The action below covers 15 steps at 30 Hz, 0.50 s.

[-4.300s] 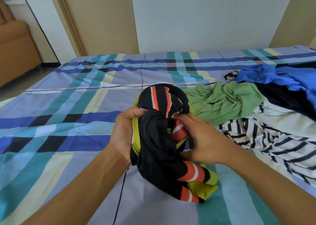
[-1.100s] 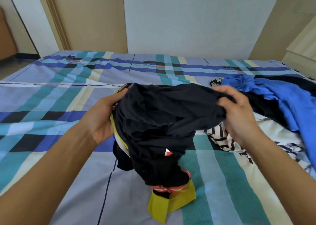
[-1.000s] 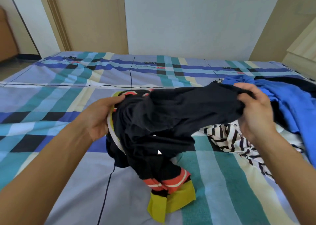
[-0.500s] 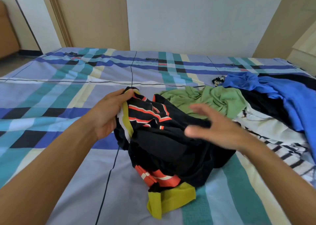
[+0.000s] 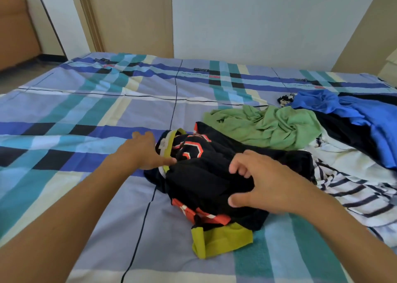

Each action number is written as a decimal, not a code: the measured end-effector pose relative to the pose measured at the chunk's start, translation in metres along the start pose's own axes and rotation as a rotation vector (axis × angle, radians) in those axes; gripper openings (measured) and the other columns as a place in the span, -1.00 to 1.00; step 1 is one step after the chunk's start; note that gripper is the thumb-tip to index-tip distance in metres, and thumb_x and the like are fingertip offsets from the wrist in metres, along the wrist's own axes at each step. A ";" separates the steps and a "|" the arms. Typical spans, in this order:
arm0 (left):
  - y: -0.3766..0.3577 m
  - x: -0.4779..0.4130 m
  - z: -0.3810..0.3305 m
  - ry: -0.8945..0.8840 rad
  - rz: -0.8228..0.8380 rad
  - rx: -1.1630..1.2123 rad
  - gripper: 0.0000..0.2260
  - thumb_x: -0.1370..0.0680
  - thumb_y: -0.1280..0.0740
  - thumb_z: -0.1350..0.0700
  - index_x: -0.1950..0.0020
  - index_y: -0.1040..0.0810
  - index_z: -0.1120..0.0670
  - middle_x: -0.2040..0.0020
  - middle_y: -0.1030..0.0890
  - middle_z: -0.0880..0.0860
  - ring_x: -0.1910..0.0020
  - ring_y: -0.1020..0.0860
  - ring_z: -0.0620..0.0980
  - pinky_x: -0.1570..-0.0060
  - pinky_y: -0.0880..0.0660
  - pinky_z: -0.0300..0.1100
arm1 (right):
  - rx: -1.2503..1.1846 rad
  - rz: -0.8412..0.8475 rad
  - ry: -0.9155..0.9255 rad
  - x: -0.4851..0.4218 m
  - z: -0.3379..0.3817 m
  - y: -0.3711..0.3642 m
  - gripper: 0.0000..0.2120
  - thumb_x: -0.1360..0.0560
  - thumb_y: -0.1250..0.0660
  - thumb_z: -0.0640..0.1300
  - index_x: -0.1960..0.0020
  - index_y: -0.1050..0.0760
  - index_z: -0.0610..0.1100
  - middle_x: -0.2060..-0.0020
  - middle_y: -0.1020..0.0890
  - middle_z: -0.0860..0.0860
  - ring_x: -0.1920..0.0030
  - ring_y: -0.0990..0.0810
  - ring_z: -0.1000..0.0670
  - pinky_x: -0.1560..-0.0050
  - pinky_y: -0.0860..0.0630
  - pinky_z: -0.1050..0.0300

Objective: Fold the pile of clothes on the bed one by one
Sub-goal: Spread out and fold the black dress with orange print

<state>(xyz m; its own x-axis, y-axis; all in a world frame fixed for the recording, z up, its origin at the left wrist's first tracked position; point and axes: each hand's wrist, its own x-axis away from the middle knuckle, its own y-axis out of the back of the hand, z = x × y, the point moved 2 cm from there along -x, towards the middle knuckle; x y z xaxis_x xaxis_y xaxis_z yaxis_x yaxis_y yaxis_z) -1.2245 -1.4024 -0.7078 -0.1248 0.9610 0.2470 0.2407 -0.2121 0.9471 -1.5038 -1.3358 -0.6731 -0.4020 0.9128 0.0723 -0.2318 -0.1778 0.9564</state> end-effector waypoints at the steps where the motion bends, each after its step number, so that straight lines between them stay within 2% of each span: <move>1: -0.003 0.004 -0.001 0.065 0.122 -0.001 -0.22 -0.39 -0.38 -0.39 -0.34 -0.33 0.15 -0.17 -0.53 0.15 -0.04 -0.60 0.15 -0.06 -0.58 0.01 | 0.077 0.107 0.009 -0.001 0.005 -0.011 -0.36 -0.27 -0.49 0.29 -0.23 -0.31 0.17 -0.07 -0.37 0.20 -0.10 -0.46 0.09 0.02 -0.44 0.02; 2: -0.007 0.008 -0.004 0.098 0.248 0.063 -0.30 -0.43 -0.35 -0.38 -0.27 -0.36 0.16 -0.08 -0.59 0.15 0.07 -0.65 0.13 0.01 -0.63 -0.01 | 0.169 0.153 0.018 -0.003 0.007 -0.025 -0.30 -0.28 -0.49 0.29 -0.30 -0.28 0.13 -0.12 -0.34 0.15 -0.15 -0.44 0.05 0.03 -0.42 0.02; 4: -0.019 0.013 -0.011 0.105 0.371 0.240 -0.53 -0.55 -0.36 -0.18 -0.20 -0.39 0.18 -0.02 -0.63 0.19 0.17 -0.70 0.13 0.05 -0.66 -0.01 | 0.236 0.099 0.034 -0.012 0.011 -0.045 -0.39 -0.36 -0.46 0.16 -0.30 -0.28 0.07 -0.13 -0.33 0.08 -0.17 -0.43 -0.03 0.08 -0.40 0.02; 6: -0.026 0.010 -0.018 0.002 0.270 0.354 -0.75 -0.60 -0.34 0.04 -0.18 -0.46 0.16 0.01 -0.64 0.17 0.15 -0.69 0.13 0.02 -0.64 -0.03 | 0.162 -0.017 0.037 -0.021 0.008 -0.046 -0.65 -0.44 -0.34 -0.10 -0.18 -0.35 0.08 -0.07 -0.41 0.06 -0.11 -0.49 -0.10 0.13 -0.39 0.02; 8: -0.023 0.004 -0.023 -0.107 0.066 0.631 -0.93 -0.59 -0.34 0.16 -0.06 -0.57 0.07 0.07 -0.65 0.10 0.10 -0.63 0.07 0.04 -0.60 -0.07 | -0.007 -0.093 0.041 -0.028 -0.003 -0.036 -0.71 -0.34 -0.20 -0.22 0.01 -0.39 0.09 0.07 -0.55 0.06 0.01 -0.57 -0.16 0.12 -0.49 -0.02; 10: -0.008 0.001 -0.023 -0.102 -0.030 1.091 -0.83 -0.58 -0.33 0.31 0.00 -0.59 0.04 0.07 -0.64 0.08 0.09 -0.60 0.05 0.12 -0.61 -0.09 | -0.202 -0.238 0.049 -0.030 -0.016 -0.016 -0.73 -0.27 -0.16 -0.26 0.17 -0.40 0.09 0.26 -0.59 0.06 0.16 -0.60 -0.09 0.14 -0.53 0.03; 12: 0.012 -0.002 -0.020 -0.084 0.020 1.511 -0.78 -0.58 -0.26 0.40 -0.13 -0.56 0.17 0.01 -0.62 0.15 0.06 -0.61 0.08 0.07 -0.63 -0.06 | -0.310 -0.435 0.022 -0.027 -0.033 0.007 -0.64 -0.31 -0.19 -0.40 0.24 -0.42 0.09 0.36 -0.56 0.08 0.27 -0.53 0.05 0.19 -0.45 0.29; 13: 0.023 -0.002 -0.018 -0.088 0.046 1.662 -0.78 -0.59 -0.23 0.40 -0.18 -0.53 0.20 0.00 -0.62 0.17 0.06 -0.62 0.08 0.05 -0.64 -0.04 | -0.328 -0.542 -0.009 -0.024 -0.043 0.020 -0.60 -0.32 -0.19 -0.46 0.22 -0.45 0.06 0.38 -0.55 0.08 0.30 -0.49 0.10 0.22 -0.39 0.41; 15: 0.041 0.001 -0.012 -0.125 0.088 1.826 -0.82 -0.62 -0.21 0.35 -0.16 -0.54 0.21 -0.01 -0.65 0.15 0.07 -0.65 0.05 0.05 -0.65 -0.06 | -0.328 -0.760 -0.074 -0.011 -0.063 0.049 -0.64 -0.34 -0.17 -0.45 0.14 -0.50 -0.01 0.36 -0.54 0.07 0.28 -0.48 0.12 0.19 -0.35 0.49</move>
<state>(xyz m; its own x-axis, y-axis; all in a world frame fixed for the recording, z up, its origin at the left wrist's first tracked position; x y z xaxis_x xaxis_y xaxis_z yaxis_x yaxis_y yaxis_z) -1.2261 -1.4119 -0.6661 -0.0118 0.9832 0.1822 0.8780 0.0973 -0.4686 -1.5662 -1.3774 -0.6450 0.0253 0.8470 -0.5310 -0.6677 0.4097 0.6216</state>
